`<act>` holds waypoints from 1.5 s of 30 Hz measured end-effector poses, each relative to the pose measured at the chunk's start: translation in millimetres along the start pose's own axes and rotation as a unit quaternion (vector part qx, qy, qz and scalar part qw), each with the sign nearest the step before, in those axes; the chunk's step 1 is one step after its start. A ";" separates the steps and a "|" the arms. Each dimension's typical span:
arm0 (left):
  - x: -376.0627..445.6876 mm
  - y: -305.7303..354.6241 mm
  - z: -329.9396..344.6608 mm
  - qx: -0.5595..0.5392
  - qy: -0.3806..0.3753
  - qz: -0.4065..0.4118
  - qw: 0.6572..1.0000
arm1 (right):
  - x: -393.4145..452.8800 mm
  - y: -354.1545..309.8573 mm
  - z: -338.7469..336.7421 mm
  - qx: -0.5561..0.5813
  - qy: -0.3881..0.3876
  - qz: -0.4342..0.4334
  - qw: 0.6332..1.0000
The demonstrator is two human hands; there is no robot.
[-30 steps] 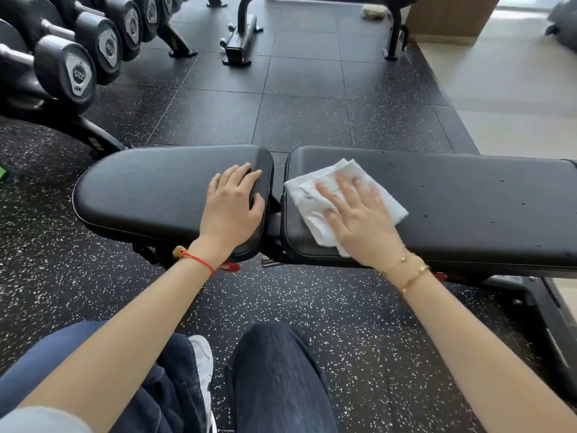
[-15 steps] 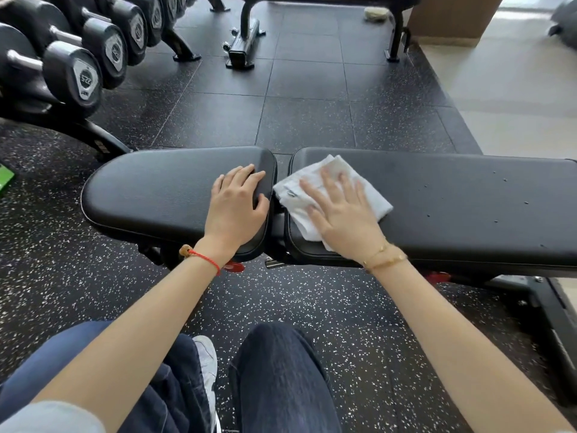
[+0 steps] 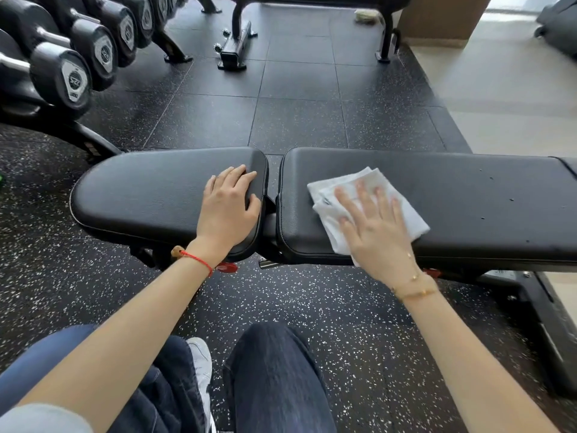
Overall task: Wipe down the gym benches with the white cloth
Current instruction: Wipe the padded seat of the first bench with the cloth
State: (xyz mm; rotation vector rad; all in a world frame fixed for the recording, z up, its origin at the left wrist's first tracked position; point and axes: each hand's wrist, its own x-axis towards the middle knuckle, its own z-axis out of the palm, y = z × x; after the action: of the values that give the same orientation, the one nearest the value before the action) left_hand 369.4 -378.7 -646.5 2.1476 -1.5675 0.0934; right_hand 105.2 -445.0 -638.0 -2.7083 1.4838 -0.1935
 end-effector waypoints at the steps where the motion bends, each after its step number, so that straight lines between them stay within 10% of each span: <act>1: -0.4 0.0 -0.1 0.001 -0.002 0.000 1.000 | -3.6 4.0 -1.0 0.011 -0.009 -0.010 1.000; 8: -1.4 3.0 -1.2 0.003 -0.009 -0.003 1.000 | 75.1 21.4 -11.0 0.020 -0.045 0.111 0.993; 16: -0.7 1.9 -2.7 0.002 -0.012 -0.002 1.000 | 18.6 -32.3 -0.3 0.038 -0.038 -0.115 0.992; 23: -0.2 5.1 0.0 0.011 -0.007 -0.002 1.000 | 104.0 19.2 -6.3 0.027 -0.050 0.068 0.996; 34: 0.7 4.1 -0.5 0.011 0.000 -0.007 1.000 | 54.2 -43.0 3.8 0.034 -0.047 -0.158 0.986; 45: 0.2 7.2 -5.2 0.006 0.004 -0.008 1.000 | 112.1 -50.9 2.9 0.022 -0.076 -0.057 0.995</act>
State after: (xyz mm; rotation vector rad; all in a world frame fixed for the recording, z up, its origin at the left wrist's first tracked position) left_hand 364.0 -378.4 -639.5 2.1665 -1.5482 0.1053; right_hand 207.8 -512.0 -626.0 -2.7066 1.2705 -0.0224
